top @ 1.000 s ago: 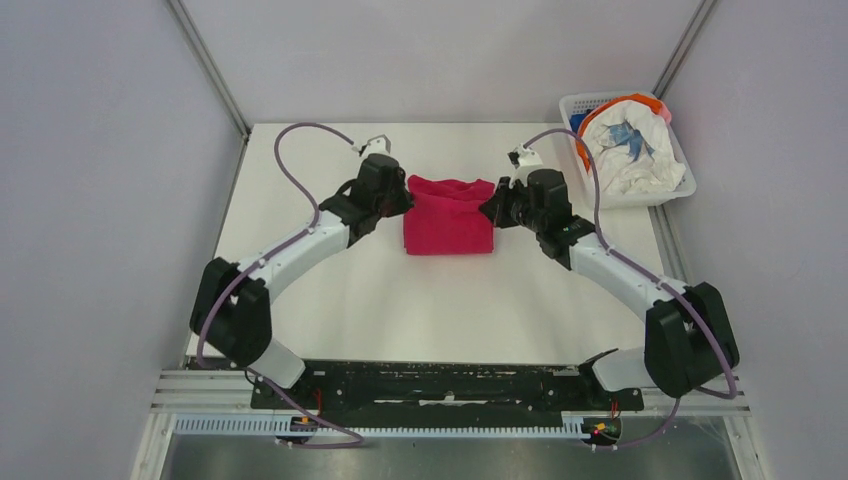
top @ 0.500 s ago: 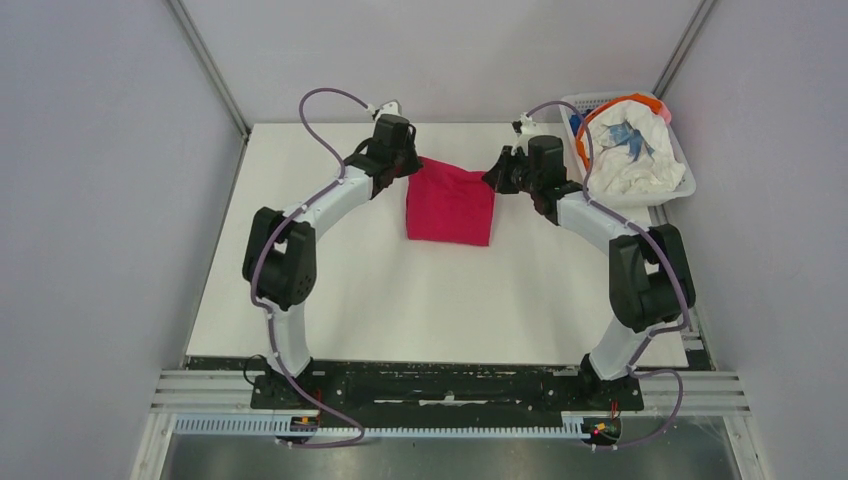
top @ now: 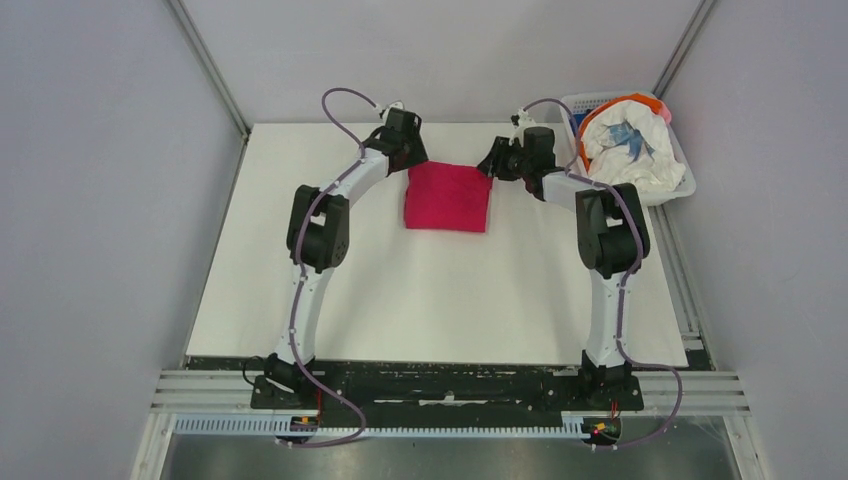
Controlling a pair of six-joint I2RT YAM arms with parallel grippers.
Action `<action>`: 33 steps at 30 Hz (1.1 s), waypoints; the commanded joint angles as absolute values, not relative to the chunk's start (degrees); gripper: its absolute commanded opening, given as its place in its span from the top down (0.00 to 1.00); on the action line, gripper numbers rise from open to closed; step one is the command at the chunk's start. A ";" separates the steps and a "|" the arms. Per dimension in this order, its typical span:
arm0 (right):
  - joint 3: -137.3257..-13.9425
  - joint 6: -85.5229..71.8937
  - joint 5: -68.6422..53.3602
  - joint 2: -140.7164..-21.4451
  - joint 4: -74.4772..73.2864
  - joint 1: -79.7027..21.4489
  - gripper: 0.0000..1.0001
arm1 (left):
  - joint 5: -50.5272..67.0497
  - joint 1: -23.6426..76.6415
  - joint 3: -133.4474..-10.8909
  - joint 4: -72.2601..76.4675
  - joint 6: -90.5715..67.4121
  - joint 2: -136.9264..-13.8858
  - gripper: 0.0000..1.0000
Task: Fold and stack the t-shirts
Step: Fold the long partially folded tshirt into a neat square, then put the neatly folded tshirt into the corner of the board with the left arm
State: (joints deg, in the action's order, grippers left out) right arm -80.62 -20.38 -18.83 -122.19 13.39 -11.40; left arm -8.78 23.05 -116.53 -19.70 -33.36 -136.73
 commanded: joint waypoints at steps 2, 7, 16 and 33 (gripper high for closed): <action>-95.12 -15.50 -25.29 -125.32 9.24 -10.28 0.28 | -4.43 20.83 -124.85 -24.75 -33.18 -136.90 0.01; -88.38 -12.42 -24.80 -115.89 6.18 -10.36 0.02 | -0.65 20.83 -119.06 -23.43 -32.34 -129.44 0.00; -69.95 -17.66 -34.72 -104.46 15.20 -12.79 0.02 | 3.27 20.83 -111.53 -26.01 -32.26 -127.89 0.00; -44.95 -12.11 -22.15 -75.94 11.38 -12.91 0.02 | 5.91 21.81 -111.27 -30.78 -30.65 -136.21 0.33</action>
